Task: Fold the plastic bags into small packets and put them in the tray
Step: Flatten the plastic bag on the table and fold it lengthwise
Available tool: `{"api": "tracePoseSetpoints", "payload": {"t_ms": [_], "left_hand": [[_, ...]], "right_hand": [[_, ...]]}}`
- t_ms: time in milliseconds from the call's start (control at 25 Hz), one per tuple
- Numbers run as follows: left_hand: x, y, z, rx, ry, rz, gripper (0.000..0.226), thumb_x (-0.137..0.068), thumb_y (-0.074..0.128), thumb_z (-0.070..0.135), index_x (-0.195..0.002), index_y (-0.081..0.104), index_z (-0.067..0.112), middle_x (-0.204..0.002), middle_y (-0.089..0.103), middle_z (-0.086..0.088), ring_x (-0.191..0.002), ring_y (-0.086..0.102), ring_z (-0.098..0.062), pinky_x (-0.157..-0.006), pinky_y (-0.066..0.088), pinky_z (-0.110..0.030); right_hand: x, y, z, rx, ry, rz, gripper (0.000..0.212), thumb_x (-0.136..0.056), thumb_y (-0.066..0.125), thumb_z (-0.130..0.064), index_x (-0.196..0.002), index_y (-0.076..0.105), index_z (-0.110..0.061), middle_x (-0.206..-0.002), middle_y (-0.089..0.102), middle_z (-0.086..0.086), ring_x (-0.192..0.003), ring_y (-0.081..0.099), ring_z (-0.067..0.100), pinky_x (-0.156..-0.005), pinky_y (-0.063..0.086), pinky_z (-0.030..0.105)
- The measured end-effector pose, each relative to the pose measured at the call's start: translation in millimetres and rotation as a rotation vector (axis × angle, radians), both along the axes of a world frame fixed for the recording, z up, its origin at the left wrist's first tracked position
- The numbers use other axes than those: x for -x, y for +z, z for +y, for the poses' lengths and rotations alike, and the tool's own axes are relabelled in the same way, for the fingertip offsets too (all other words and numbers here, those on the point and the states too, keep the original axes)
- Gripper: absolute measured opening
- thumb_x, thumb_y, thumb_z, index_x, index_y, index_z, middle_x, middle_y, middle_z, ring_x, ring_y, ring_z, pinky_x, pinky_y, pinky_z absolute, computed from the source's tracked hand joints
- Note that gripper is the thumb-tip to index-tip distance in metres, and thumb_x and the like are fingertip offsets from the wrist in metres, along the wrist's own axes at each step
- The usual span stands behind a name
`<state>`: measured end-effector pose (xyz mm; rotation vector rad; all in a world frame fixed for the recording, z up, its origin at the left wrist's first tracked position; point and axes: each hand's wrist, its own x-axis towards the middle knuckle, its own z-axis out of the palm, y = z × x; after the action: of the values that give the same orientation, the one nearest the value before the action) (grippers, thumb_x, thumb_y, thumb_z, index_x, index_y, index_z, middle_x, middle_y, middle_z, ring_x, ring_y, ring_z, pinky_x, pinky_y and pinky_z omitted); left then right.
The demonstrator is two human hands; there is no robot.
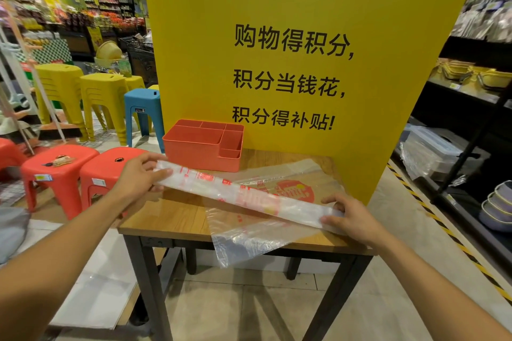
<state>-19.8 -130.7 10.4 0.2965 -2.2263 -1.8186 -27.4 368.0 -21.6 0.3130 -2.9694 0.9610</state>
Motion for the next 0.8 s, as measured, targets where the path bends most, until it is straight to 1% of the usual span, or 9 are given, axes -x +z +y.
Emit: {"api": "tracePoseSetpoints", "payload": {"t_ms": [80, 160, 280, 360, 440, 520, 600, 720, 800], "left_hand": [[16.8, 23.2, 4.9, 0.012, -0.027, 0.065, 0.035, -0.09, 0.075, 0.001, -0.123, 0.065, 0.011, -0.112, 0.07, -0.009, -0.086, 0.074, -0.029, -0.054, 0.062, -0.026], [40.8, 48.2, 12.2, 0.041, -0.063, 0.107, 0.034, -0.09, 0.076, 0.005, -0.122, 0.067, 0.012, -0.113, 0.07, -0.008, -0.085, 0.072, -0.03, -0.055, 0.06, -0.026], [64.6, 77.7, 23.5, 0.155, -0.17, 0.163, 0.02, -0.089, 0.078, 0.003, -0.104, 0.072, 0.015, -0.109, 0.072, -0.009, -0.088, 0.072, -0.022, -0.065, 0.063, -0.029], [67.9, 84.1, 26.9, 0.384, -0.23, 0.21, 0.018, -0.085, 0.079, -0.001, -0.092, 0.073, 0.014, -0.098, 0.075, -0.007, -0.092, 0.072, -0.02, -0.076, 0.063, -0.035], [61.9, 76.7, 27.0, 0.59, -0.289, 0.244, 0.02, -0.083, 0.08, -0.004, -0.085, 0.075, 0.015, -0.091, 0.077, 0.001, -0.091, 0.072, -0.015, -0.082, 0.057, -0.035], [49.9, 54.0, 23.3, 0.693, -0.329, 0.257, 0.03, -0.08, 0.082, -0.007, -0.081, 0.075, 0.022, -0.088, 0.077, 0.007, -0.089, 0.073, -0.012, -0.084, 0.056, -0.036], [39.4, 20.5, 11.4, 0.872, -0.3, 0.259, 0.04, -0.08, 0.082, -0.004, -0.08, 0.069, 0.033, -0.09, 0.074, 0.014, -0.089, 0.071, -0.013, -0.08, 0.056, -0.038], [18.6, -23.8, -16.7, 1.261, -0.201, 0.185, 0.035, -0.086, 0.075, 0.012, -0.084, 0.055, 0.04, -0.09, 0.061, 0.022, -0.085, 0.058, -0.006, -0.066, 0.051, -0.033], [10.1, -40.2, -34.5, 1.403, -0.279, 0.107, 0.034, -0.089, 0.068, 0.013, -0.093, 0.053, 0.043, -0.099, 0.059, 0.02, -0.089, 0.055, -0.004, -0.068, 0.05, -0.029]], "right_hand": [[-1.1, 2.8, 6.8, 0.02, 0.009, -0.039, 0.024, -0.089, 0.078, -0.038, -0.108, 0.067, -0.03, -0.101, 0.063, -0.011, -0.098, 0.06, 0.013, -0.086, 0.051, 0.034], [-4.8, 3.4, 16.5, 0.067, 0.02, -0.039, 0.018, -0.089, 0.076, -0.042, -0.095, 0.07, -0.026, -0.093, 0.066, -0.003, -0.091, 0.061, 0.016, -0.081, 0.051, 0.04], [-13.6, 5.9, 30.4, 0.176, -0.013, 0.065, 0.008, -0.093, 0.075, -0.026, -0.093, 0.067, -0.024, -0.094, 0.066, -0.004, -0.09, 0.061, 0.01, -0.076, 0.047, 0.028], [-18.7, 7.1, 39.1, 0.082, -0.102, 0.234, 0.013, -0.093, 0.073, -0.017, -0.096, 0.065, -0.027, -0.098, 0.065, -0.011, -0.093, 0.06, 0.005, -0.076, 0.047, 0.022], [-19.0, 2.6, 48.3, -0.106, -0.132, 0.407, 0.017, -0.09, 0.073, -0.011, -0.096, 0.066, -0.026, -0.101, 0.064, -0.011, -0.095, 0.059, 0.008, -0.077, 0.052, 0.026], [-17.6, -8.4, 54.0, -0.244, -0.086, 0.523, 0.019, -0.086, 0.074, -0.01, -0.094, 0.064, -0.024, -0.105, 0.063, -0.006, -0.096, 0.06, 0.014, -0.073, 0.055, 0.031], [-14.5, -17.2, 51.9, -0.31, -0.002, 0.542, 0.023, -0.085, 0.073, -0.014, -0.095, 0.057, -0.027, -0.116, 0.062, -0.003, -0.103, 0.061, 0.018, -0.076, 0.057, 0.034], [-14.2, -23.3, 31.2, -0.416, 0.095, 0.443, 0.021, -0.091, 0.069, -0.017, -0.097, 0.054, -0.031, -0.131, 0.061, -0.007, -0.114, 0.06, 0.016, -0.087, 0.057, 0.033], [-13.9, -25.2, 17.3, -0.454, 0.157, 0.406, 0.016, -0.094, 0.065, -0.018, -0.101, 0.058, -0.031, -0.135, 0.06, -0.009, -0.118, 0.059, 0.016, -0.089, 0.055, 0.031]]}}
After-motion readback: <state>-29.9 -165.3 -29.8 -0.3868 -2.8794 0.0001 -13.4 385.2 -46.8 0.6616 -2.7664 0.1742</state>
